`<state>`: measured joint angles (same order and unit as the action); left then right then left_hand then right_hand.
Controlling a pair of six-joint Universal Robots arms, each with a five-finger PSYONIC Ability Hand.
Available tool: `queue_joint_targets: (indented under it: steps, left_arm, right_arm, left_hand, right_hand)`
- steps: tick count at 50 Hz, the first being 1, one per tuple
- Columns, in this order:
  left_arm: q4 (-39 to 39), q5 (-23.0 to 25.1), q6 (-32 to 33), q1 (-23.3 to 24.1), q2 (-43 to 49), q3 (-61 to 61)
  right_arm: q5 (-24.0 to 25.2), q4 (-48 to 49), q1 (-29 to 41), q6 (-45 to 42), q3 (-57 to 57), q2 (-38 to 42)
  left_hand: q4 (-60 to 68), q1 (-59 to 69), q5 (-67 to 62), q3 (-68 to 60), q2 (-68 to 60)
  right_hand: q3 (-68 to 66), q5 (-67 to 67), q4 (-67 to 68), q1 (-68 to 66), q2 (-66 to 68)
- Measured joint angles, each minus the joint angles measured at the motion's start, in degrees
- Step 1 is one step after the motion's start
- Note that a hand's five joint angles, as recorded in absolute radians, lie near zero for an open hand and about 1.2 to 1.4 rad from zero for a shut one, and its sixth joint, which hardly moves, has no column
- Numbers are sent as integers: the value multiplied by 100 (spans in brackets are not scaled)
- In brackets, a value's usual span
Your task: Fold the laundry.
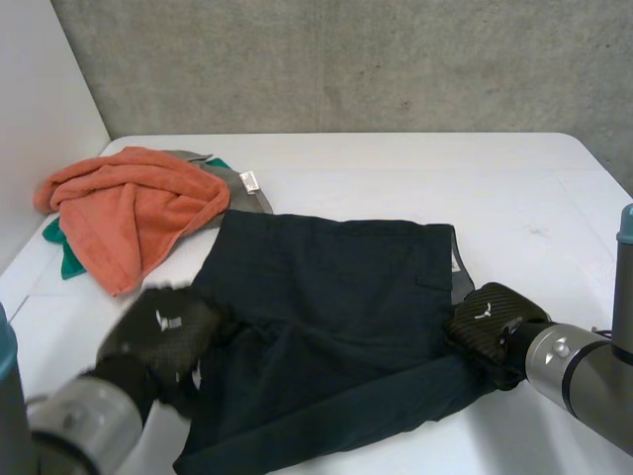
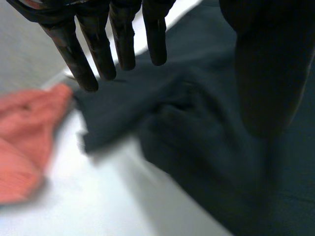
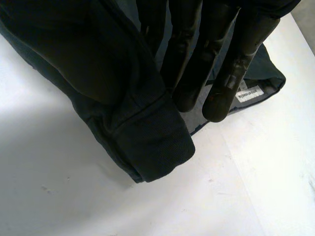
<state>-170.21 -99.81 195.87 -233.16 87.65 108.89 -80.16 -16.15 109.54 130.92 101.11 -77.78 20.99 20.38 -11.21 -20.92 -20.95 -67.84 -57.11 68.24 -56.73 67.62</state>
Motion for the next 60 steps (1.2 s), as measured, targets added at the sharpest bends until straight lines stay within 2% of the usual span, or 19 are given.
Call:
queue_joint_targets:
  steps: [6, 12, 16, 18, 19, 20, 25, 29, 32, 35, 37, 40, 45, 50, 53, 57, 58, 59, 60]
  left_arm:
    - [811, 347, -821, 177, -25, 176]
    - [785, 427, -976, 194, 316, 299]
    - [635, 422, -979, 240, 733, 324]
    - [568, 410, -979, 285, 884, 320]
    - [498, 396, -979, 332, 995, 312]
    - [420, 366, -976, 369, 1056, 303]
    - [64, 136, -929, 487, 1025, 265]
    - [-70, -45, -809, 542, 768, 249]
    - [75, -184, -361, 640, 296, 260]
    - [398, -219, 70, 768, -15, 282]
    - [1054, -227, 668, 1074, -448, 287]
    - [1453, -219, 933, 1293, -702, 253]
    - [1872, -209, 1172, 1585, -1108, 14]
    - [1561, -221, 1199, 1388, -1029, -243]
    - [1015, -233, 1259, 983, -716, -436]
    - [310, -232, 1431, 556, -196, -634]
    - [-167, -231, 1565, 325, 191, -784]
    - [-167, -231, 1565, 325, 191, -784]
    - [-587, -232, 1688, 174, 550, -945]
  right_arm:
    - [-20, 23, -5, 149, -61, 88]
    - [-19, 21, -23, 166, -63, 103]
    - [-18, 22, -41, 165, -58, 100]
    - [-17, 23, -46, 164, -58, 99]
    - [-16, 22, -55, 163, -57, 98]
    - [-18, 21, -59, 163, -55, 98]
    - [-28, -6, -71, 150, -29, 69]
    - [-35, -77, -76, 107, 26, 4]
    - [-33, -404, -115, -110, 174, -225]
    - [-27, -691, -200, -348, 273, -398]
    - [-5, -1325, -475, -925, 445, -789]
    - [39, -1664, -627, -1195, 480, -1011]
    - [512, -2522, -1003, -1654, 260, -1547]
    - [909, -2554, -1129, -1661, 55, -1555]
    - [1109, -2294, -1166, -1573, -90, -1340]
    - [1115, -1787, -1093, -1332, -360, -853]
    - [1055, -1439, -1005, -1110, -601, -505]
    - [1055, -1439, -1005, -1110, -601, -505]
    - [971, -1147, -899, -891, -844, -201]
  left_hand:
    - [208, 239, -214, -210, -209]
    - [450, 498, -447, -449, -442]
    - [1282, 1441, -1259, -1330, -1325]
    - [2286, 2571, -2244, -2283, -2285]
    - [2286, 2571, -2244, -2283, -2285]
    - [4299, 4455, -4237, -4267, -4294]
    - [4740, 4522, -4529, -4704, -4730]
    - [4740, 4522, -4529, -4705, -4732]
    - [4740, 4522, -4529, -4705, -4732]
    - [4740, 4522, -4529, -4705, -4732]
    - [4748, 4522, -4533, -4706, -4733]
    - [4761, 4522, -4563, -4706, -4733]
    - [4762, 4522, -4614, -4706, -4734]
    - [4762, 4522, -4673, -4706, -4736]
    - [4762, 4522, -4673, -4706, -4741]
    - [4765, 4522, -4673, -4724, -4753]
    - [4765, 4522, -4673, -4727, -4754]
    - [4765, 4522, -4673, -4727, -4754]
    - [4765, 4522, -4673, -4727, -4754]
  right_hand:
    - [0, 0, 0, 0, 0]
    - [0, 0, 0, 0, 0]
    - [0, 0, 0, 0, 0]
    - [0, 0, 0, 0, 0]
    - [0, 0, 0, 0, 0]
    - [0, 0, 0, 0, 0]
    - [0, 0, 0, 0, 0]
    - [0, 0, 0, 0, 0]
    - [0, 0, 0, 0, 0]
    - [0, 0, 0, 0, 0]
    - [0, 0, 0, 0, 0]
    - [0, 0, 0, 0, 0]
    - [0, -1, 0, 0, 0]
    - [0, -1, 0, 0, 0]
    - [0, -1, 0, 0, 0]
    - [0, -1, 0, 0, 0]
    - [0, -1, 0, 0, 0]
    - [0, -1, 0, 0, 0]
    - [0, -1, 0, 0, 0]
